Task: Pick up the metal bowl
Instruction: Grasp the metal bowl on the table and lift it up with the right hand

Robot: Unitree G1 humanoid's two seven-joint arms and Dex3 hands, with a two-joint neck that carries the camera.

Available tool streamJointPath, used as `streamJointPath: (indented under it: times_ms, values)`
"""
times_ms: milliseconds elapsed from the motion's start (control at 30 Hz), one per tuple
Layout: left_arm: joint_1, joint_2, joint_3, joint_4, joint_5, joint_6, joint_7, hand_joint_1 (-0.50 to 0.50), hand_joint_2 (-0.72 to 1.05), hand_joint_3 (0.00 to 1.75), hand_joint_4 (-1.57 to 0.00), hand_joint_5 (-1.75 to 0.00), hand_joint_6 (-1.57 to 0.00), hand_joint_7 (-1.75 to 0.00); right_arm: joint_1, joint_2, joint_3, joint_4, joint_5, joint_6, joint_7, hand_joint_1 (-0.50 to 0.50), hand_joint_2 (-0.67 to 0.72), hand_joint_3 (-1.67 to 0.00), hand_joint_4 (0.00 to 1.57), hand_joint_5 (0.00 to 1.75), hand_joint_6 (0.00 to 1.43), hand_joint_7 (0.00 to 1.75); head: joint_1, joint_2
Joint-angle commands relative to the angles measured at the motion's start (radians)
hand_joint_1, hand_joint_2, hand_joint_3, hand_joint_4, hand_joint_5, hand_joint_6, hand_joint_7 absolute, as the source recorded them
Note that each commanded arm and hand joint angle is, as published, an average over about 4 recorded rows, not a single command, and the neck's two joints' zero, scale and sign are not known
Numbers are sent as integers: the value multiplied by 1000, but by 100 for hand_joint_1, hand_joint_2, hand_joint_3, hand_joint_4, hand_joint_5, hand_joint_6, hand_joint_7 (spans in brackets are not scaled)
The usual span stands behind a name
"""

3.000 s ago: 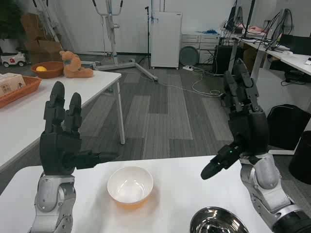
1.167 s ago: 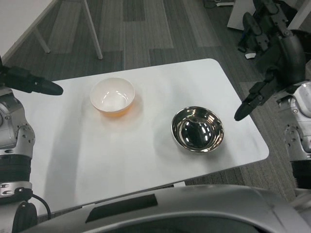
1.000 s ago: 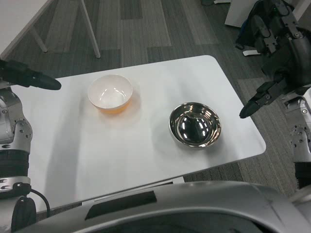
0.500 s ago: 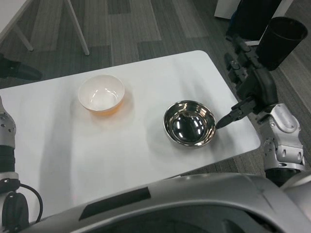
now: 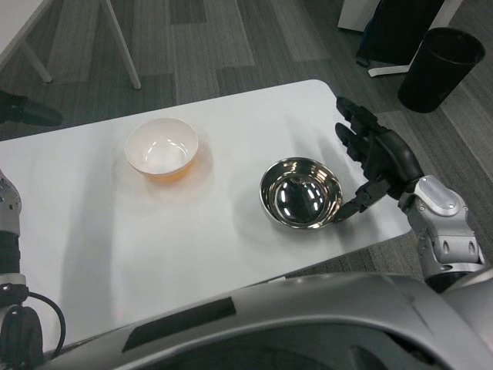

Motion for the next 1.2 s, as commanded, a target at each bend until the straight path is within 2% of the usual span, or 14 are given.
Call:
streamJointPath:
  times_ms: [33,133,333,500,600,767,933,1200]
  values:
    - [-17,3,2,6,-10,2,0,-50,-72,9,0,0,0,0,7,-6,8,-2,16,13,12,-17,3,0,0,0,0,0,-4,-8]
    - [-17,3,0,6,-14,1,0,-50,-72,2,0,0,0,0,5,-4,17,-4,46,7,14,-19,3,0,0,0,0,0,-7,-15]
    - [-7,4,3,4,-19,-3,0,-50,-72,9,0,0,0,0,8,-10,13,-25,56,10,15,-20,3,0,0,0,0,0,4,-25]
    - [-2,9,4,-1,-21,-1,0,-50,-72,9,0,0,0,0,7,-10,41,-27,13,9,19,-18,-3,0,0,0,0,0,11,-41]
    - [-5,12,4,-2,-21,2,0,-50,-72,9,0,0,0,0,7,-10,62,-29,-23,7,21,-21,-3,0,0,0,0,0,20,-40]
    - [-9,16,2,-2,-22,2,0,-50,-72,4,0,0,0,0,7,-9,83,-37,-83,-3,22,-21,-3,0,0,0,0,0,32,-45]
    - [-10,18,1,-2,-22,2,0,-50,-72,9,0,0,0,0,3,-2,101,-50,-149,-26,24,-19,-3,0,0,0,0,0,26,-58]
    - [-13,21,1,-3,-22,3,0,-50,-72,9,0,0,0,0,-2,-1,107,-63,-179,-30,24,-21,-3,-4,0,0,0,0,32,-73]
